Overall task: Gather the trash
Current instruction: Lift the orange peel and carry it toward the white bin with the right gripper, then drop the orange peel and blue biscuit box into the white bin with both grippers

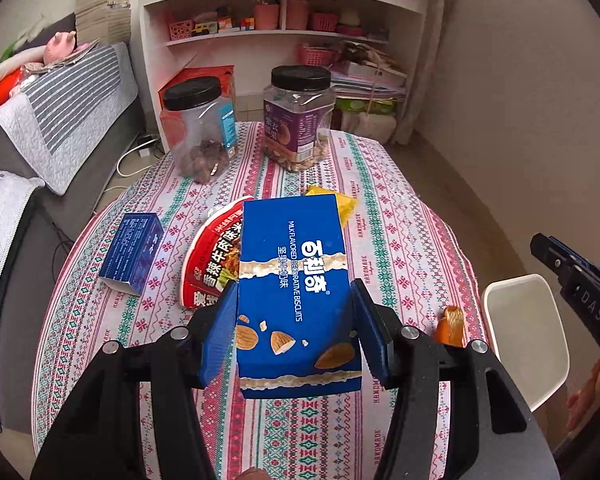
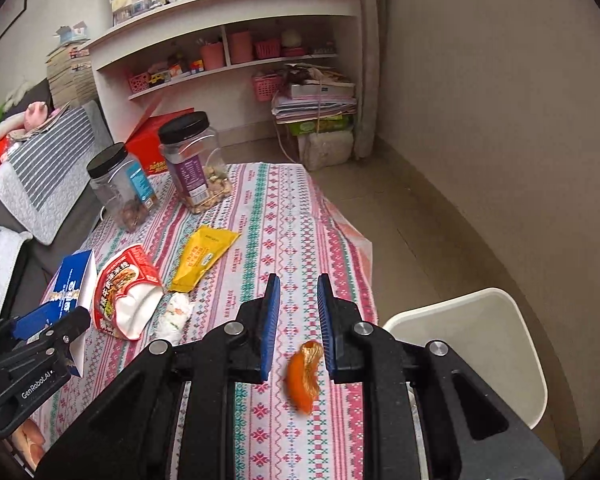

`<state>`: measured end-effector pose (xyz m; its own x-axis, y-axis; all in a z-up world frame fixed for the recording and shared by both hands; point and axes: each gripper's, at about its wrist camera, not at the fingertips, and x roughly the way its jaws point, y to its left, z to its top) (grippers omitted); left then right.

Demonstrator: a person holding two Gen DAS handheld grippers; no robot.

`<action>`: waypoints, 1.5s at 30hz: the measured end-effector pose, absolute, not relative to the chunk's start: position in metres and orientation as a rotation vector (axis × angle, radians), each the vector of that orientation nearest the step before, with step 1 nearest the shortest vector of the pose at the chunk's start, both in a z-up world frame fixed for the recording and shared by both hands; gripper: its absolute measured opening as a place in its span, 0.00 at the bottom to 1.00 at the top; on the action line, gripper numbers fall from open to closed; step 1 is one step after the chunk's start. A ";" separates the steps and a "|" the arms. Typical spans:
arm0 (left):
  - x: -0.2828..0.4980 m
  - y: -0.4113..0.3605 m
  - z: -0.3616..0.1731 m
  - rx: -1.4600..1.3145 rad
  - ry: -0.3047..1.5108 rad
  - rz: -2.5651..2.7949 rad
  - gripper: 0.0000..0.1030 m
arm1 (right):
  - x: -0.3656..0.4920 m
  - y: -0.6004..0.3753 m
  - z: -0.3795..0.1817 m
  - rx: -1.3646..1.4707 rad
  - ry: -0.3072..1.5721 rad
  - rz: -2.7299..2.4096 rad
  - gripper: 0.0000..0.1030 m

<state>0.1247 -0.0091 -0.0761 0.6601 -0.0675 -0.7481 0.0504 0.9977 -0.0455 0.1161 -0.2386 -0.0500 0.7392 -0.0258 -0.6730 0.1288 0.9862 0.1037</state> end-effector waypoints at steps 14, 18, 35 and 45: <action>0.120 -0.065 -0.077 0.028 0.832 -0.150 0.54 | 0.107 -0.313 -0.083 0.369 0.918 -0.133 0.60; 0.123 -0.054 -0.082 0.027 0.846 -0.124 0.54 | 0.121 -0.274 -0.127 0.332 1.084 -0.080 0.70; 0.131 -0.006 -0.086 -0.029 0.872 -0.082 0.54 | 0.146 -0.207 -0.185 0.199 1.229 -0.016 0.18; 0.128 -0.016 -0.083 -0.023 0.860 -0.095 0.54 | 0.138 -0.231 -0.126 0.229 1.037 -0.015 0.17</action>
<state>0.1279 -0.0156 -0.0829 0.6484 -0.0926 -0.7556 0.0741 0.9955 -0.0584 0.1381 -0.2310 -0.1256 0.5109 0.0960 -0.8543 0.1205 0.9760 0.1817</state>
